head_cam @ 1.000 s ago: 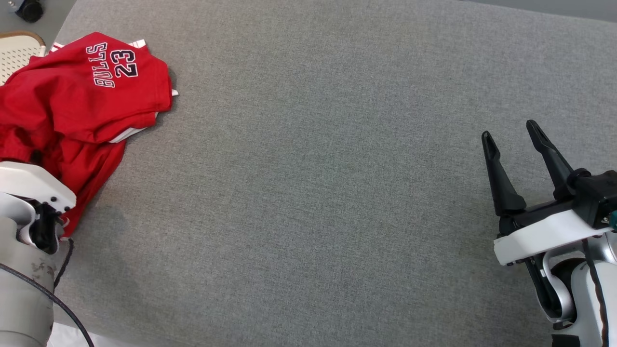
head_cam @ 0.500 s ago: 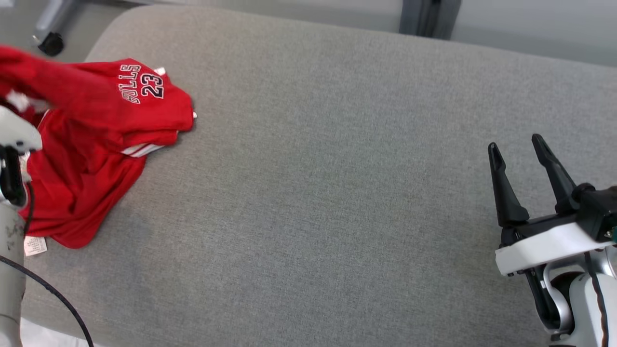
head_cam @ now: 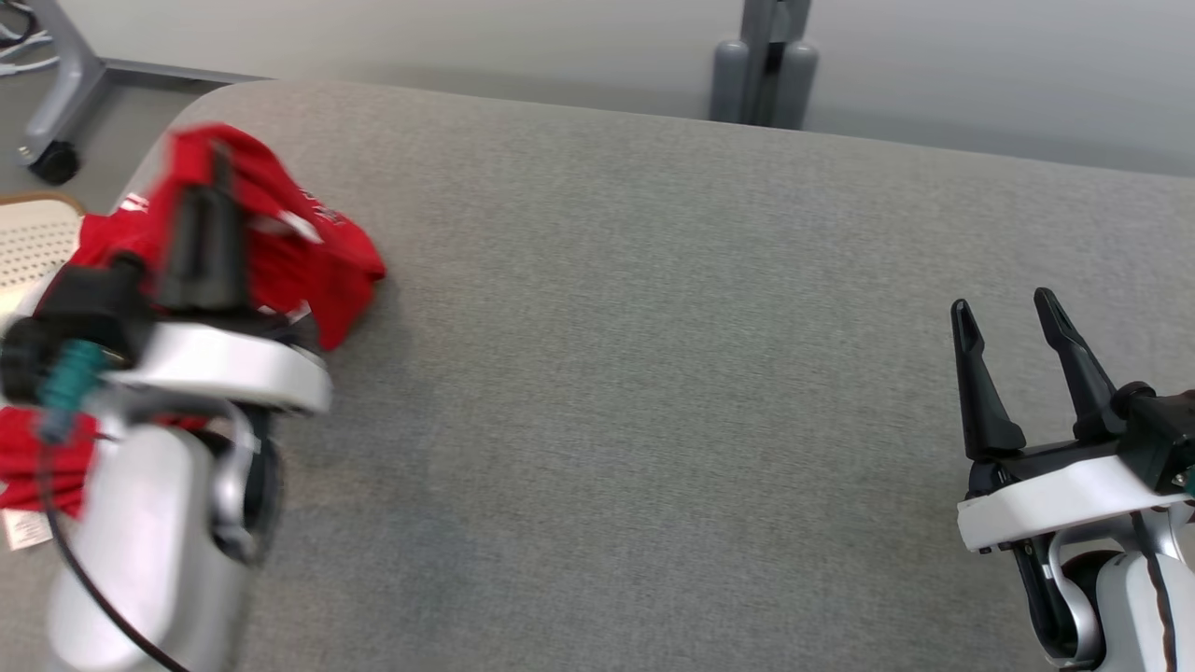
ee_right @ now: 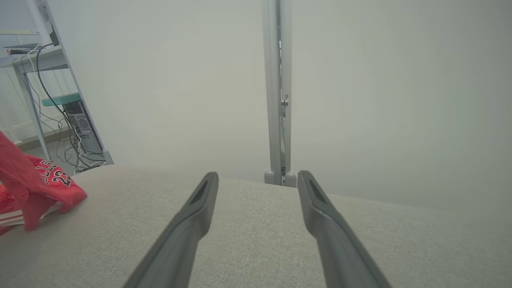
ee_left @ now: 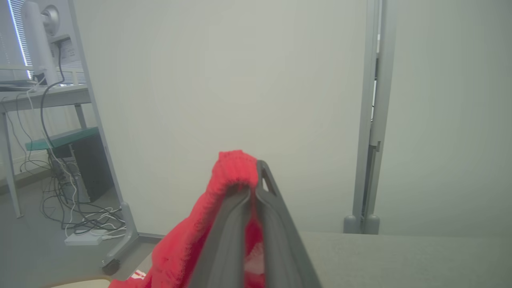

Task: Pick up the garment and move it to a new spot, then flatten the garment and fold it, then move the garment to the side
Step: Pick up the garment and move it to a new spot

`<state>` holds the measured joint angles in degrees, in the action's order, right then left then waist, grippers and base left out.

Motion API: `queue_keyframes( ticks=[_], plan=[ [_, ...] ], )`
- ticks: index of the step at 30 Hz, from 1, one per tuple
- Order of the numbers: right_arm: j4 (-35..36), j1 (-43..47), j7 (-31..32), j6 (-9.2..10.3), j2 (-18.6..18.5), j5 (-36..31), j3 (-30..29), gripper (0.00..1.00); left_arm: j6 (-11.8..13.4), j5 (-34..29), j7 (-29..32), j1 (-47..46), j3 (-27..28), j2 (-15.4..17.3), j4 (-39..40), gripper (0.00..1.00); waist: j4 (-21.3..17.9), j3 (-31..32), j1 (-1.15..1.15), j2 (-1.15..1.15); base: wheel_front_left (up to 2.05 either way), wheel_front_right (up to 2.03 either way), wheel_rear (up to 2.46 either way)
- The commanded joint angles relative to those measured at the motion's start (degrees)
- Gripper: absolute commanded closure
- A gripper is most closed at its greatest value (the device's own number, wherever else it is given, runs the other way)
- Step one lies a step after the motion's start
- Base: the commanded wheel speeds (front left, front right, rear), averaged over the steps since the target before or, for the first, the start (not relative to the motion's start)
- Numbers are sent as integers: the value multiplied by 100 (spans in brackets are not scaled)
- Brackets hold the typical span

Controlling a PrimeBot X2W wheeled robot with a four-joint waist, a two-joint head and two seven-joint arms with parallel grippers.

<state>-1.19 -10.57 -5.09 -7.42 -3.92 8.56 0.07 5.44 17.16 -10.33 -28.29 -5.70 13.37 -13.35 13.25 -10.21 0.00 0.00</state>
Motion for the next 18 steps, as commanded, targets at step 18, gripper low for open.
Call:
queue_keyframes(
  ticks=[18],
  plan=[
    [-287, -242, -446, -13, 94, 212, -6, 0, -592, -362, 1154, 639, -2223, -783, 1784, 100, -1641, -385, 0, 0, 0, 0, 0]
  ],
)
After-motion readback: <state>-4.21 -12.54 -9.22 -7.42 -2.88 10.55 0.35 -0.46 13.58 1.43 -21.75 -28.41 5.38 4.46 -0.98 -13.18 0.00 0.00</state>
